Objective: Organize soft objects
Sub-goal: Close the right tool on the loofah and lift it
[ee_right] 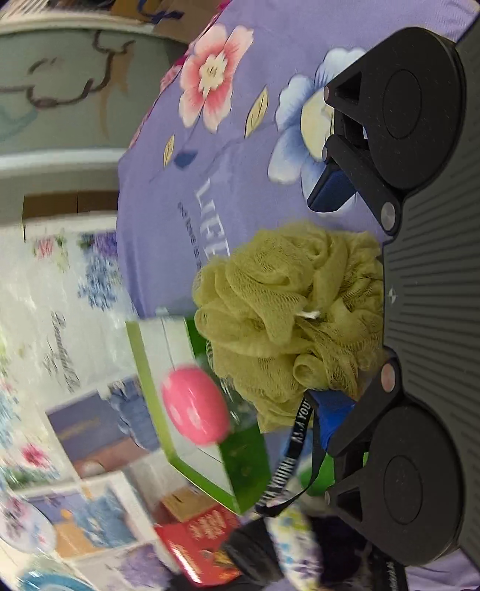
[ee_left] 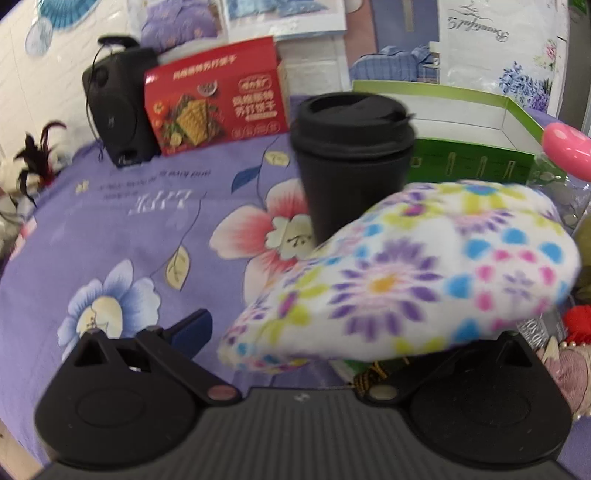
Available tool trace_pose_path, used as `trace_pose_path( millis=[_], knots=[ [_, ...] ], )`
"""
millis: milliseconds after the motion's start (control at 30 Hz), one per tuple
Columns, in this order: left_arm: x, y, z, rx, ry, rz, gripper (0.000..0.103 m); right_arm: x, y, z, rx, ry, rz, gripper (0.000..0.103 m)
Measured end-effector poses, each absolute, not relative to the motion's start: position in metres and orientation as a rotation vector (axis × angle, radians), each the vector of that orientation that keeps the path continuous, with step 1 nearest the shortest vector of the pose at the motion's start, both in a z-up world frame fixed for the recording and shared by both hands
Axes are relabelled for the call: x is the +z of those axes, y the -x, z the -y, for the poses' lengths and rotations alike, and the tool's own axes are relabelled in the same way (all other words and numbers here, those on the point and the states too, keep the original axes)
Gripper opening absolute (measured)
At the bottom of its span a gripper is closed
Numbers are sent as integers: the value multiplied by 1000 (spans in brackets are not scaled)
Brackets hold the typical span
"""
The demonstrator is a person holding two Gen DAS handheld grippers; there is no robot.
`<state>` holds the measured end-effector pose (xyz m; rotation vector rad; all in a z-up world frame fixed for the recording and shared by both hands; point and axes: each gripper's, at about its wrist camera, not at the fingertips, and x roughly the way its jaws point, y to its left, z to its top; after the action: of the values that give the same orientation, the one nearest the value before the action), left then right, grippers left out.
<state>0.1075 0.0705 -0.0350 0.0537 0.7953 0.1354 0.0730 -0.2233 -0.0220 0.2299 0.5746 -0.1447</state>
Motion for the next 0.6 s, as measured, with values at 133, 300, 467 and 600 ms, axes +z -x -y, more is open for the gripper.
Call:
trace_pose_path(
  millis=[133,300,467,600],
  knots=[
    [-33,-93,-89,152,-93,-819,103,-10,-53,247,-205,-271,-550,87],
    [3,-44,-93,58,-170,-736,103,-2,-36,249,-119,-316,-534,87],
    [45,-7,-79,-10,-240,-639,103,-8,-41,245,-88,-286,-569,87],
    [73,-7,-41,-147,-246,-555,103,-15,-45,246,-33,-302,-599,87]
  ],
)
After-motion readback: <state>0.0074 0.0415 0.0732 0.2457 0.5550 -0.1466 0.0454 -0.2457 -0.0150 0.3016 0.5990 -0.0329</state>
